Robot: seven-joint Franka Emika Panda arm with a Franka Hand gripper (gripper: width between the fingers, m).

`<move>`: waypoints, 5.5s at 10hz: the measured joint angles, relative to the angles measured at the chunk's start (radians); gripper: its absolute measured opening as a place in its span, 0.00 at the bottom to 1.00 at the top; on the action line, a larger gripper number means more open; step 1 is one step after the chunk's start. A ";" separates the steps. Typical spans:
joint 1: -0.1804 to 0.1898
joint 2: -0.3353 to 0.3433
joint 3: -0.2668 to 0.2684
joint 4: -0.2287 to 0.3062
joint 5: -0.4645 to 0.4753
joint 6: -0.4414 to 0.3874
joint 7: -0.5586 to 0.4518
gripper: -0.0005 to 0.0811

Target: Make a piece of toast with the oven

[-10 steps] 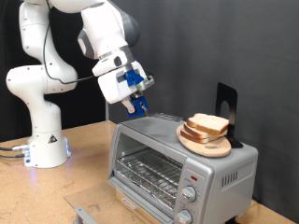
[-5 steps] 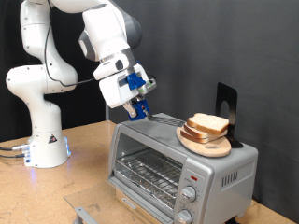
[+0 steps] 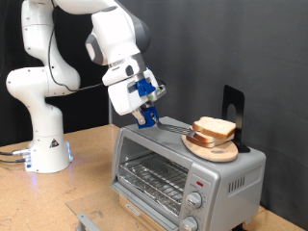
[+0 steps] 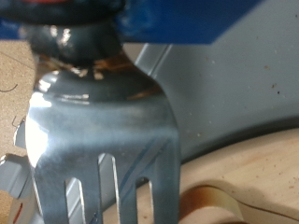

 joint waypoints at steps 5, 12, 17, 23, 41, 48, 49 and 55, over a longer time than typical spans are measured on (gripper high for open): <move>0.001 0.022 0.014 0.038 -0.012 -0.023 0.001 0.54; 0.000 0.047 0.027 0.115 -0.053 -0.190 0.042 0.54; 0.001 0.114 0.057 0.180 -0.107 -0.193 0.143 0.54; 0.007 0.175 0.123 0.237 -0.149 -0.179 0.205 0.54; 0.015 -0.085 0.091 -0.006 0.160 -0.050 -0.080 0.54; 0.012 -0.293 -0.075 -0.189 0.241 -0.153 -0.312 0.54; 0.000 -0.322 -0.098 -0.211 0.241 -0.153 -0.311 0.54; -0.035 -0.402 -0.192 -0.259 0.204 -0.268 -0.481 0.54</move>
